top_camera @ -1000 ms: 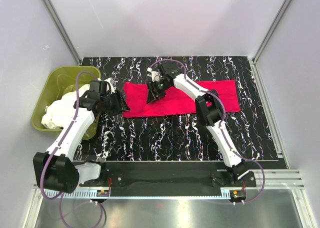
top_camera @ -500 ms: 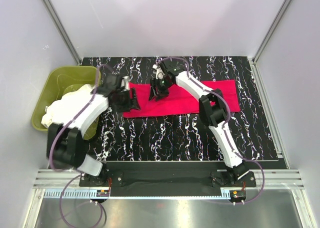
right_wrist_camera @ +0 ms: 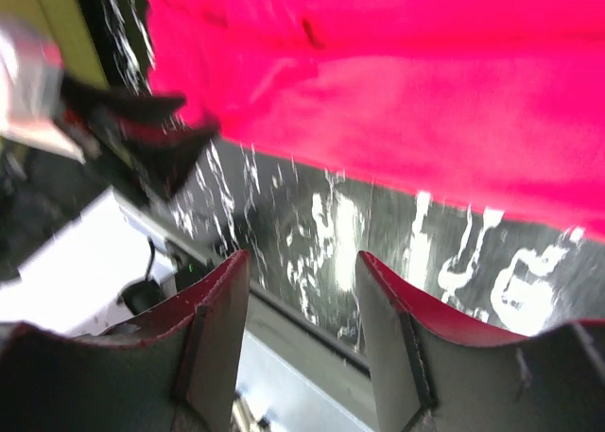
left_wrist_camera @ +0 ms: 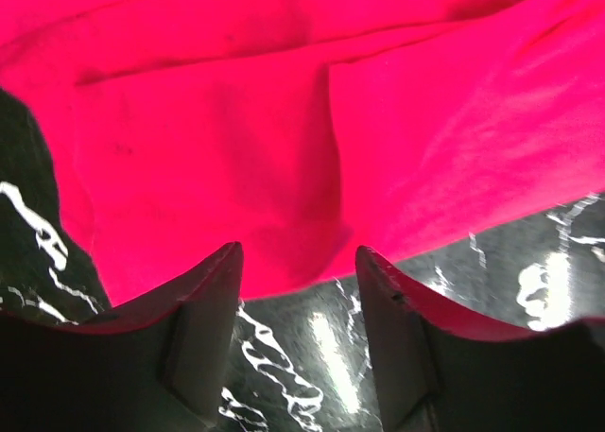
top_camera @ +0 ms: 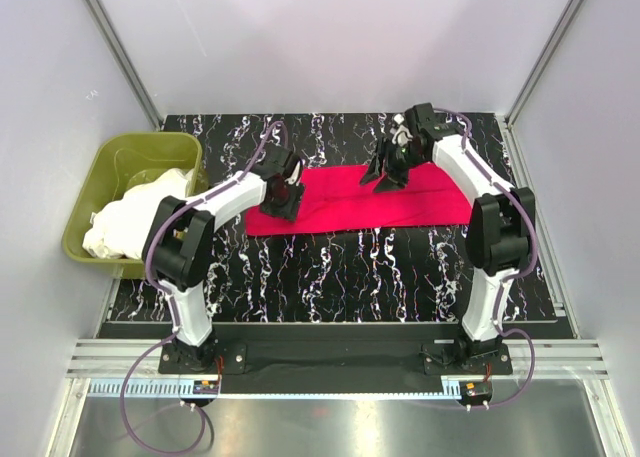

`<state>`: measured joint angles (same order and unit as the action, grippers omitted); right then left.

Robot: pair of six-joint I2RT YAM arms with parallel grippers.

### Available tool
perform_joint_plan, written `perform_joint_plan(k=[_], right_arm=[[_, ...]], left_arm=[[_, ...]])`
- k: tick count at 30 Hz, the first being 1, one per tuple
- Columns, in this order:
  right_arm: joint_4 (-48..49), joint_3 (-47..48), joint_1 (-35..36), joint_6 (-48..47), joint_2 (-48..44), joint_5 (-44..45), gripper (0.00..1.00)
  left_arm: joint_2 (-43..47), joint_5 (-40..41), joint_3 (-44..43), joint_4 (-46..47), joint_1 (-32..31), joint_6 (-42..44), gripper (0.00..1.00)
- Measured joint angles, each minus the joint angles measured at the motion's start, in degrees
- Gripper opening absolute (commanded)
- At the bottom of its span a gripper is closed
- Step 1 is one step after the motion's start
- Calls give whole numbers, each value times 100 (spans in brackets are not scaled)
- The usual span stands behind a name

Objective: Fold and stack the t-shirts
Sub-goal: Fold the tshirt

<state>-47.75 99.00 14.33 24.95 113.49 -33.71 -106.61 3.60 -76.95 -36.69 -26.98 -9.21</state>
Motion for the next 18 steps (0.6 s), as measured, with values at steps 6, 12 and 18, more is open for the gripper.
perform_joint_plan(k=[6, 12, 18], right_arm=[[37, -925, 149, -66, -396, -142, 55], [74, -1014, 160, -116, -396, -212, 55], [214, -1019, 160, -68, -396, -391, 54]], left_arm=[[-216, -61, -87, 157, -55, 291, 43], [-273, -505, -299, 315, -68, 468, 41], [-540, -916, -601, 308, -68, 516, 43]])
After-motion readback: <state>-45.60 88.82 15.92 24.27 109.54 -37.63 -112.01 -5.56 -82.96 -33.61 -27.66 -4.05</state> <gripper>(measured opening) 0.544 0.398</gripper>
